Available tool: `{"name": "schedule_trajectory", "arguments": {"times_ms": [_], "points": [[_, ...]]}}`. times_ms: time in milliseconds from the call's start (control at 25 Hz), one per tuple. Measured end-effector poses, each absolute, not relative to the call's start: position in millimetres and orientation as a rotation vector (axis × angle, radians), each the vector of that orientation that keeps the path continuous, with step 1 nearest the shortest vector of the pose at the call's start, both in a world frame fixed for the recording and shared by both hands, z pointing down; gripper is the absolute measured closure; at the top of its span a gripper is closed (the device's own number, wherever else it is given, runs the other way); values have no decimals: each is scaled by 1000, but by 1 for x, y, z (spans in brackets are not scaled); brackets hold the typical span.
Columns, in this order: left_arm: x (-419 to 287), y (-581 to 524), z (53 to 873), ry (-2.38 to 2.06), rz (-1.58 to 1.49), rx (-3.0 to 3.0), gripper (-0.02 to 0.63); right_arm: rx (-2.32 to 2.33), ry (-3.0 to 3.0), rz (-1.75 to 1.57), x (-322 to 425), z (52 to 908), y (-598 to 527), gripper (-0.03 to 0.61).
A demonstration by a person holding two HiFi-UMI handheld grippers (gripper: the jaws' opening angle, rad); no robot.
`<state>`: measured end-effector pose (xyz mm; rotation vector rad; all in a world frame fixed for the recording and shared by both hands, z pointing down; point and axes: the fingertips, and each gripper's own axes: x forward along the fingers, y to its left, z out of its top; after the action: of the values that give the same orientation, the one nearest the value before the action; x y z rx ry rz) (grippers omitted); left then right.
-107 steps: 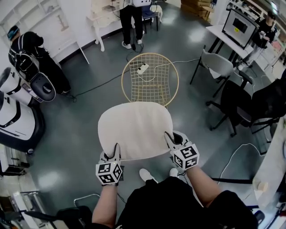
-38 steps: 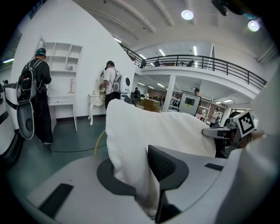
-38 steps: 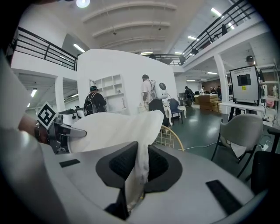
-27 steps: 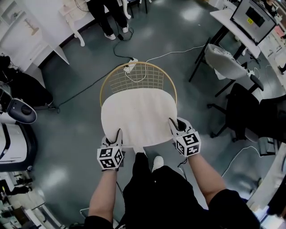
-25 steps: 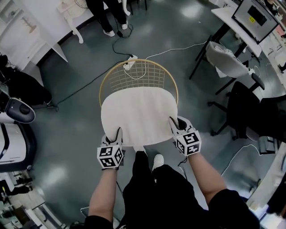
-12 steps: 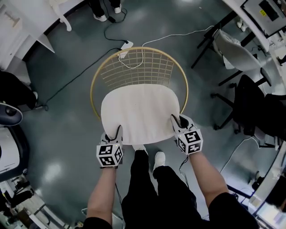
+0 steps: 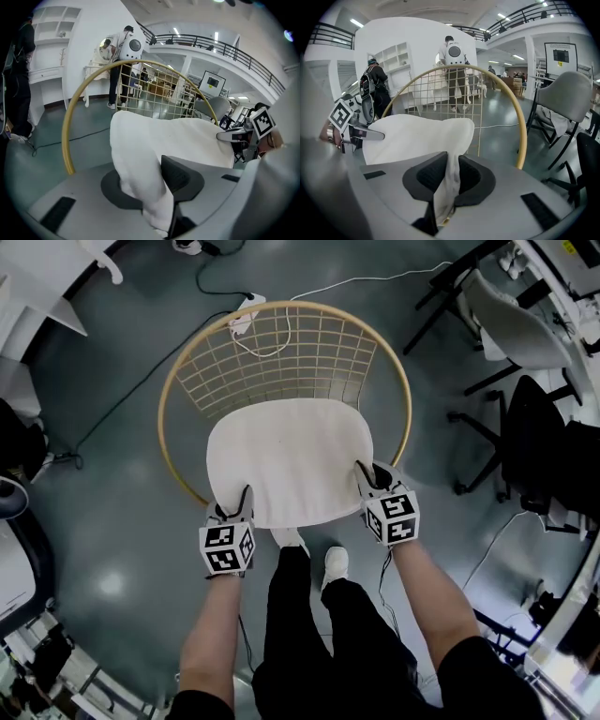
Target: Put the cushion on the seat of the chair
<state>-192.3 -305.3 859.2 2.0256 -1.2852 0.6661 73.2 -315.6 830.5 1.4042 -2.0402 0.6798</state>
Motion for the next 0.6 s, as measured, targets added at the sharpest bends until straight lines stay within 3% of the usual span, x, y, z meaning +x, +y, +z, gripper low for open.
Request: {"name": "schedule_trajectory", "arguments": {"times_ms": [600], "points": [[-203,-319,895,-1336,799,1934,413,1373,-1903,736,75,889,-335,517]]}}
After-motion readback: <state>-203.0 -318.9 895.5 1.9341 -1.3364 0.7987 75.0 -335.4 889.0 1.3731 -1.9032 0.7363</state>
